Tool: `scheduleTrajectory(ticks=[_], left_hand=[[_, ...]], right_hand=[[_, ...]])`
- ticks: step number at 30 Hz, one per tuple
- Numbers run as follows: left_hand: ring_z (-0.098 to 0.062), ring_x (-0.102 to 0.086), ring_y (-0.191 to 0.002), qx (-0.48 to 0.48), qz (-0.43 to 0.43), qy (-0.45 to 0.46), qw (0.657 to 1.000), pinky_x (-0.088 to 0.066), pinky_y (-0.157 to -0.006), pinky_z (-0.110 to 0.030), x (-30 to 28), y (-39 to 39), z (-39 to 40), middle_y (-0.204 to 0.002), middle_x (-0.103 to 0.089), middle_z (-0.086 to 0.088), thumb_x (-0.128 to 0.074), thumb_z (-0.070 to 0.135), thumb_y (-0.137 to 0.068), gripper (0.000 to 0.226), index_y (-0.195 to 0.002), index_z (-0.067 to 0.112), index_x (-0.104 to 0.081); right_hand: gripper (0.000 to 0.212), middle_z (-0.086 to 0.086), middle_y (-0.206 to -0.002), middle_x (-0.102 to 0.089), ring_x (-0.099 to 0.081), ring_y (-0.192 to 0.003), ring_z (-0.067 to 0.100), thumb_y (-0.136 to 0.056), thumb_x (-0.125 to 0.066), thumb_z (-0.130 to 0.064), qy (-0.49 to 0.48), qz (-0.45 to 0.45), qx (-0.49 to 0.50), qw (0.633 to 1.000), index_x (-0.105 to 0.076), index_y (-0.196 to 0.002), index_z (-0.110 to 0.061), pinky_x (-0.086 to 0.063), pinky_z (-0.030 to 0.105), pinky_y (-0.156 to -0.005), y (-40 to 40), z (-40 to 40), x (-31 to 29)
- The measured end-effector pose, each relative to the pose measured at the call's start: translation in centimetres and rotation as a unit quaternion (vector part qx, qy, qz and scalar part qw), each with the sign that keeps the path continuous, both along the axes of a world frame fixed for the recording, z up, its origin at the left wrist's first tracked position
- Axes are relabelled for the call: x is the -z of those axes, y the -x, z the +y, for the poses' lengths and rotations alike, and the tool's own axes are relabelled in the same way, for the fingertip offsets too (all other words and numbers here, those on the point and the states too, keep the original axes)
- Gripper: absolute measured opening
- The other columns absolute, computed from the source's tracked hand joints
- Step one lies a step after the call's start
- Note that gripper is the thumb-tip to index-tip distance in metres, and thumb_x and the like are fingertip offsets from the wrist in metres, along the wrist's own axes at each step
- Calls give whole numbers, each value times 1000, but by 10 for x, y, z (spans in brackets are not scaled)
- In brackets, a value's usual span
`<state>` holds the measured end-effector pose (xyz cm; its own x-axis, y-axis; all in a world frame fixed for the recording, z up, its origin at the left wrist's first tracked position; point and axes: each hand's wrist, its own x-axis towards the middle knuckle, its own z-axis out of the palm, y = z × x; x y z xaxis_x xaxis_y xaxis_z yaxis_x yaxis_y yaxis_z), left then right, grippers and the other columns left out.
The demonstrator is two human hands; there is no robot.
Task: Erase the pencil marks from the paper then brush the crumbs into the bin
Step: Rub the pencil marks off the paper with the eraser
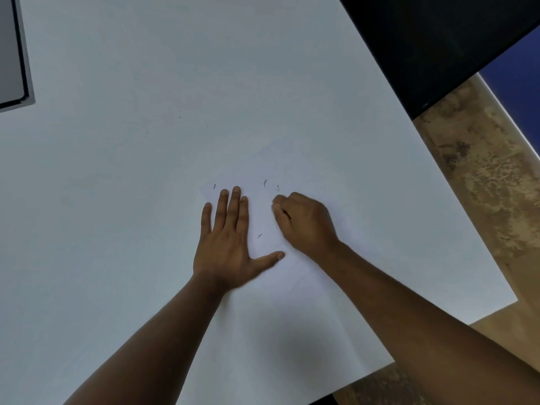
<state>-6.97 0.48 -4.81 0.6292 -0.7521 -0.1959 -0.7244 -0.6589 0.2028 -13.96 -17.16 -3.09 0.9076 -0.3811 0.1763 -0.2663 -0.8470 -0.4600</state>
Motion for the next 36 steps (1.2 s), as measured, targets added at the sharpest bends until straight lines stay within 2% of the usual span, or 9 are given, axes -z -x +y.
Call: scheduleTrajectory(ticks=[5, 9, 12, 15, 18, 24, 26, 30, 36], left_hand=[[-25, 17, -157, 0, -1, -7, 1000, -2, -127, -57, -1, 0, 0, -171, 14, -8, -20, 97, -80, 124, -163, 7, 1], [-25, 19, -157, -1, 3, -10, 1000, 0, -127, -56, -2, 1, -1, -171, 16, -8, -21, 97, -80, 125, -163, 7, 3], [-24, 21, -156, -2, 3, -7, 1000, 0, -127, -56, -4, 1, -1, -170, 18, -7, -21, 97, -80, 124, -163, 8, 5], [-23, 21, -156, -4, 2, 1, 1000, -1, -127, -55, -3, 0, 0, -171, 17, -7, -23, 95, -82, 122, -163, 8, 4], [-23, 19, -157, -5, 0, 10, 1000, 0, -127, -54, -2, 0, 0, -171, 15, -7, -21, 91, -86, 115, -163, 9, 3], [-23, 19, -157, -4, -4, 4, 1000, 1, -128, -53, 0, 1, 0, -171, 16, -7, -19, 88, -89, 110, -163, 9, 3], [-23, 21, -156, -7, -4, 2, 1000, 2, -128, -53, 0, 0, 0, -171, 17, -6, -19, 88, -89, 110, -163, 9, 3], [-22, 23, -156, -8, -1, -1, 1000, 2, -128, -53, -2, 0, -1, -170, 18, -6, -19, 89, -88, 111, -163, 10, 4], [-23, 17, -157, -9, -3, 13, 1000, -1, -127, -54, 0, -1, 0, -172, 12, -7, -21, 91, -86, 114, -163, 9, -1]], right_hand=[[29, -1, -65, -56, -52, -52, 18, -96, -45, -28, 58, 8, -36, 998, -69, -86, -14, -42, 26, -44, -10, 4, 6], [13, 3, -62, -51, -53, -49, 23, -87, -55, -10, 148, 25, 45, 988, -64, -78, -13, -41, 28, -40, -13, -35, 8], [22, 1, -57, -35, -36, -46, 21, -86, -56, -4, 71, 25, 73, 994, -52, -65, -11, -36, 28, -42, -15, -60, -2], [29, 0, -54, -37, -39, -51, 20, -94, -50, -16, -39, 18, 42, 998, -46, -65, -14, -34, 31, -50, -9, -59, -9], [21, -7, -56, -40, -42, -54, 10, -95, -55, -20, -86, 33, 14, 996, -60, -76, -11, -33, 21, -54, 0, -49, -11], [14, -6, -70, -51, -50, -62, 12, -92, -61, -17, -98, 38, -67, 992, -72, -99, -17, -42, 22, -61, -1, -31, -7], [17, -3, -75, -56, -55, -66, 13, -90, -63, -14, -111, 33, -57, 992, -73, -103, -16, -45, 20, -65, -9, -37, -10], [23, -2, -86, -58, -56, -74, 9, -91, -63, -11, -145, 41, 30, 988, -74, -110, -17, -36, 0, -72, -19, -61, -21], [12, -1, -86, -67, -56, -73, 9, -93, -62, -15, -167, 57, 12, 984, -73, -98, -17, -44, 22, -74, 3, -39, -24]])
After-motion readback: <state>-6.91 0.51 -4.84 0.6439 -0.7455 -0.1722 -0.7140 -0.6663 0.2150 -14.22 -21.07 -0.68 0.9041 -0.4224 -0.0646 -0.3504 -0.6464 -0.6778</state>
